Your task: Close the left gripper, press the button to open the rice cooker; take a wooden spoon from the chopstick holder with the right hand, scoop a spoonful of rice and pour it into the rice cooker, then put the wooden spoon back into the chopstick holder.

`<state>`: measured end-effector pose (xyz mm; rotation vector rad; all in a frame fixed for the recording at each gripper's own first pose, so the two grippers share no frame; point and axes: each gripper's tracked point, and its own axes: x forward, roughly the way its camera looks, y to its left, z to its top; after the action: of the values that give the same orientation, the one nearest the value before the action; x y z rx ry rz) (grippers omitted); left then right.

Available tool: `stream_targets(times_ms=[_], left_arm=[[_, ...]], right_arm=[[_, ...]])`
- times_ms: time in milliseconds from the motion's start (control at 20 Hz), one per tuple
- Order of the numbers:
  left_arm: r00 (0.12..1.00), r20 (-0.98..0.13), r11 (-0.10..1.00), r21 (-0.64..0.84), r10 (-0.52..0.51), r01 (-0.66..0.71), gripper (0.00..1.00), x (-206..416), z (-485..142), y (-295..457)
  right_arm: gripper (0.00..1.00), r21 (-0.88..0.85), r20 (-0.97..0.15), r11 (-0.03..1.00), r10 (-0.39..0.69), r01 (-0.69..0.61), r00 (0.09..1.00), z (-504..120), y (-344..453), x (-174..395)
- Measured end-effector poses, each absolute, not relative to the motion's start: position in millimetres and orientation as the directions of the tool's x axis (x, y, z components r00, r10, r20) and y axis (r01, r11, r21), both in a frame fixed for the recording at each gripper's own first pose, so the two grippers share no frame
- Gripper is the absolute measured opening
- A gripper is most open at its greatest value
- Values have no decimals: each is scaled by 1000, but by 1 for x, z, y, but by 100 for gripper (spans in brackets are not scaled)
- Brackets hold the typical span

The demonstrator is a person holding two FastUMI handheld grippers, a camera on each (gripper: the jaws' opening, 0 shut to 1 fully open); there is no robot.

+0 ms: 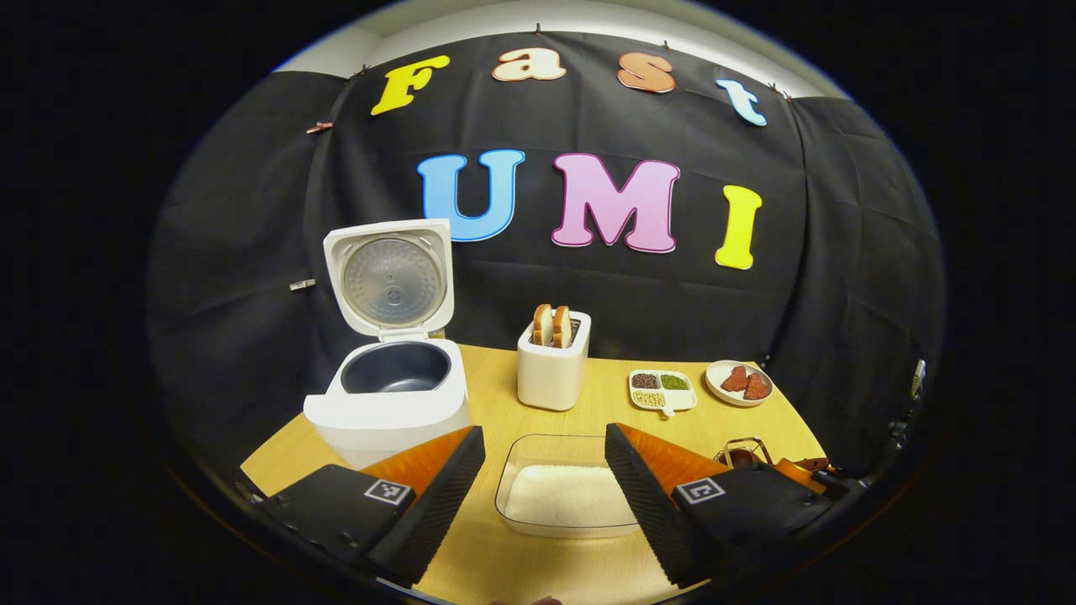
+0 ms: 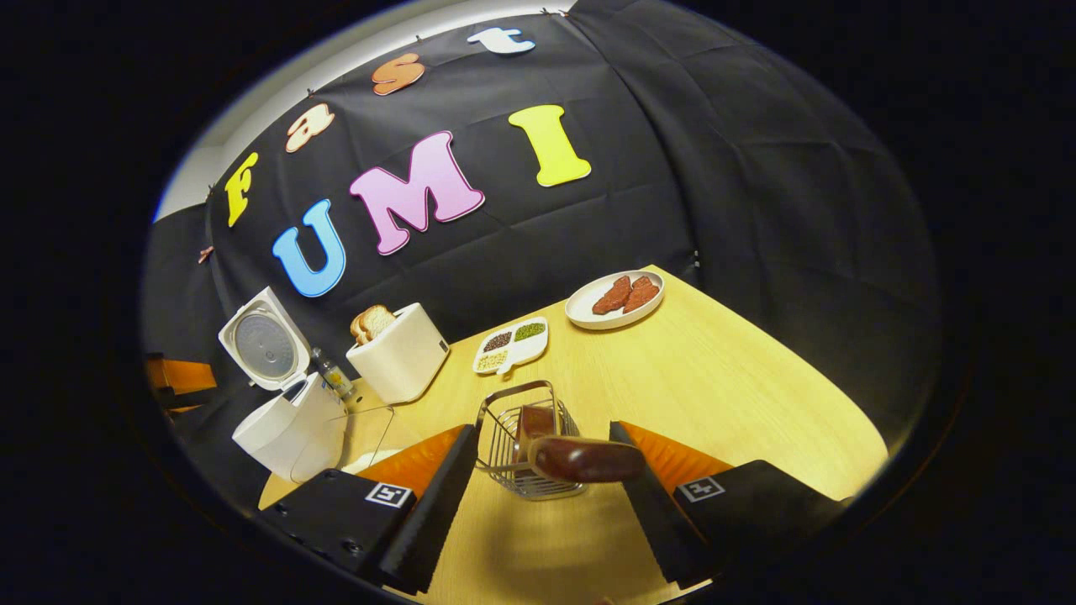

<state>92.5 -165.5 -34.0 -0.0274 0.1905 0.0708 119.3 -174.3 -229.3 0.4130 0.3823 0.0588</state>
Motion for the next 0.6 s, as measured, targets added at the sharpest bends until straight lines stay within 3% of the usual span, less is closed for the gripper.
stream_targets(times_ms=[250, 350, 400, 450, 600], left_arm=[[970, -235, 996, -39, 68, -79, 99, 83, -52, -172], [964, -255, 994, -43, 82, -96, 98, 79, -59, -171], [962, -259, 994, -44, 90, -105, 98, 78, -60, -169], [960, -263, 993, -43, 96, -111, 99, 77, -63, -169], [958, -268, 992, -40, 102, -116, 98, 76, -65, -171]], right_arm=[[95, 424, -312, 905, 112, 33, 943, -230, -175, 148], [86, 428, -327, 903, 118, 35, 938, -236, -172, 149], [69, 423, -326, 905, 114, 37, 939, -235, -174, 150], [69, 417, -319, 908, 110, 35, 942, -234, -174, 151], [52, 396, -322, 918, 138, 1, 937, -233, -164, 153]])
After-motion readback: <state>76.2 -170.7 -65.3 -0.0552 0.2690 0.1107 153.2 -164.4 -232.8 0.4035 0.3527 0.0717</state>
